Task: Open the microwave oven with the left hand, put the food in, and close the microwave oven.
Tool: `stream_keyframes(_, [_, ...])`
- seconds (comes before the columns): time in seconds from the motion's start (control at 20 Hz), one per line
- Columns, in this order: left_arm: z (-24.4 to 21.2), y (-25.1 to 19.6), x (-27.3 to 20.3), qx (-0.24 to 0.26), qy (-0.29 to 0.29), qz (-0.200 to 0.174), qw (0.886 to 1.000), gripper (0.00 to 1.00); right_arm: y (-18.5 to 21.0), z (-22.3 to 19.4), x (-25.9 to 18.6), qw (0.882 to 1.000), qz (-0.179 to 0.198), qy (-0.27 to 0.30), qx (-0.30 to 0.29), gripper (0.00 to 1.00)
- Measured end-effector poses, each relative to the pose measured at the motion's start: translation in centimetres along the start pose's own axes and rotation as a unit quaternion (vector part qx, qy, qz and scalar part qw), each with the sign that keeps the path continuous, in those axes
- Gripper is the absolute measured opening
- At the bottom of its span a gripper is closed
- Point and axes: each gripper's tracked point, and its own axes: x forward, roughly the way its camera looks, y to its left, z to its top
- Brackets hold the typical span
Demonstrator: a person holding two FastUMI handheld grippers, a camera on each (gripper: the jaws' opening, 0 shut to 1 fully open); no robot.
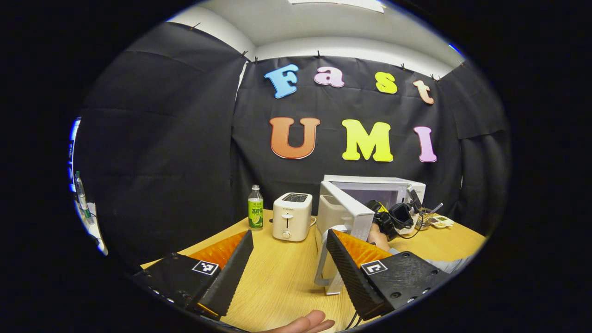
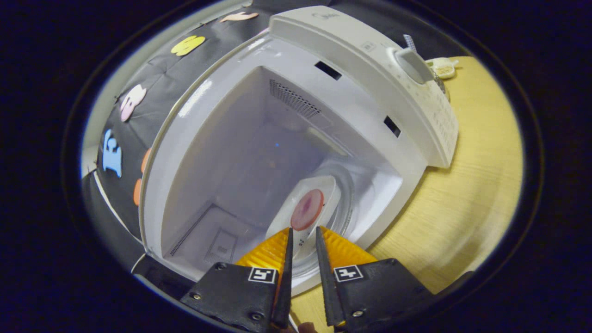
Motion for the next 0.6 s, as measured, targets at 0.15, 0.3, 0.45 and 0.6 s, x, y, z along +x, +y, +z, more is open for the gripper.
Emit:
stream_keyframes(0.15, [0.1, 0.7, -0.2, 0.0, 0.001, 0.008, 1.0, 0.95, -0.1, 0.9, -1.1, 0.998, 0.008, -0.003, -0.068, 0.46])
stream_keyframes(0.3, [0.6, 2.0, -0.7, 0.002, -0.002, 0.03, 1.0, 0.95, 0.4, 2.9, -2.7, 0.986, 0.015, -0.023, -0.167, 1.0])
stream_keyframes(0.45, [0.6, 2.3, -1.2, -0.012, -0.001, 0.032, 0.999, 0.93, 1.6, 4.8, -5.2, 0.967, 0.033, -0.042, -0.248, 0.91])
stream_keyframes(0.6, [0.8, 2.7, -1.3, -0.023, -0.003, 0.032, 0.999, 0.77, 3.1, 7.1, -8.3, 0.945, 0.056, -0.059, -0.316, 0.91])
